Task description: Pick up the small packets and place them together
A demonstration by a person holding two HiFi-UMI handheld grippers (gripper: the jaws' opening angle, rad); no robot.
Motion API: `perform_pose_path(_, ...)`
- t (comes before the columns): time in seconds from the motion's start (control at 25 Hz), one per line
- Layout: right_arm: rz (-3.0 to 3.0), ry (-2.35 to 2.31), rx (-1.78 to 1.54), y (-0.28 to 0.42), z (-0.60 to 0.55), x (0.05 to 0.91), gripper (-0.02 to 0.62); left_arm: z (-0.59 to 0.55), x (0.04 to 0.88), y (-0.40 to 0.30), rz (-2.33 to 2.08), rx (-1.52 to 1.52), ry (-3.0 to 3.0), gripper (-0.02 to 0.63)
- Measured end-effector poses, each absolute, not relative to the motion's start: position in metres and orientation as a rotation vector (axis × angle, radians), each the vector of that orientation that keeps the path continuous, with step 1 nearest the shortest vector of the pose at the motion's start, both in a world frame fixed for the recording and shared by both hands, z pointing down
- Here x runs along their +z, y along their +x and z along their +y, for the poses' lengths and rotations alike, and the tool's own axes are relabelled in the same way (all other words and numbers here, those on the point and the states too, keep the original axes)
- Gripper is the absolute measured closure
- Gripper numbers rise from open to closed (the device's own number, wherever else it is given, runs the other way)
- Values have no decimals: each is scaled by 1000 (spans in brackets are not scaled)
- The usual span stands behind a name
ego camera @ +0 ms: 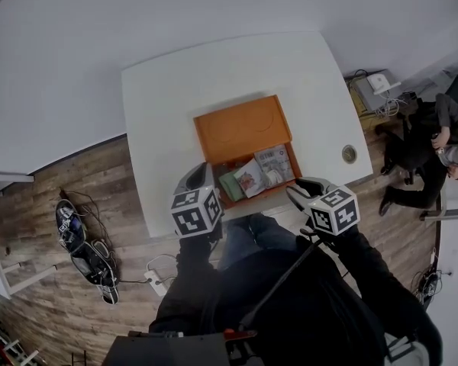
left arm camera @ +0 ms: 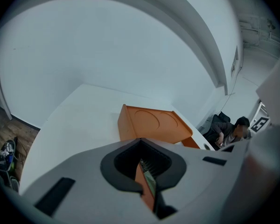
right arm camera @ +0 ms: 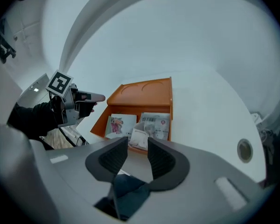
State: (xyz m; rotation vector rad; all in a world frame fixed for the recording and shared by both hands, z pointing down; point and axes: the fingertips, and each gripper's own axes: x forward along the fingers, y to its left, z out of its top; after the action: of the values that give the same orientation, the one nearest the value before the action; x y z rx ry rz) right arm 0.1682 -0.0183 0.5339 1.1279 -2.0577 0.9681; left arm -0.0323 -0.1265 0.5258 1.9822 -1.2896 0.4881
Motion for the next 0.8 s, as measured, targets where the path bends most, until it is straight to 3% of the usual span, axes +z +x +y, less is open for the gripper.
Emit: perform_pose_path(0.8, -1867, 377, 526, 117, -60, 586, 446, -88, 526, -62, -1367, 462, 1887, 607)
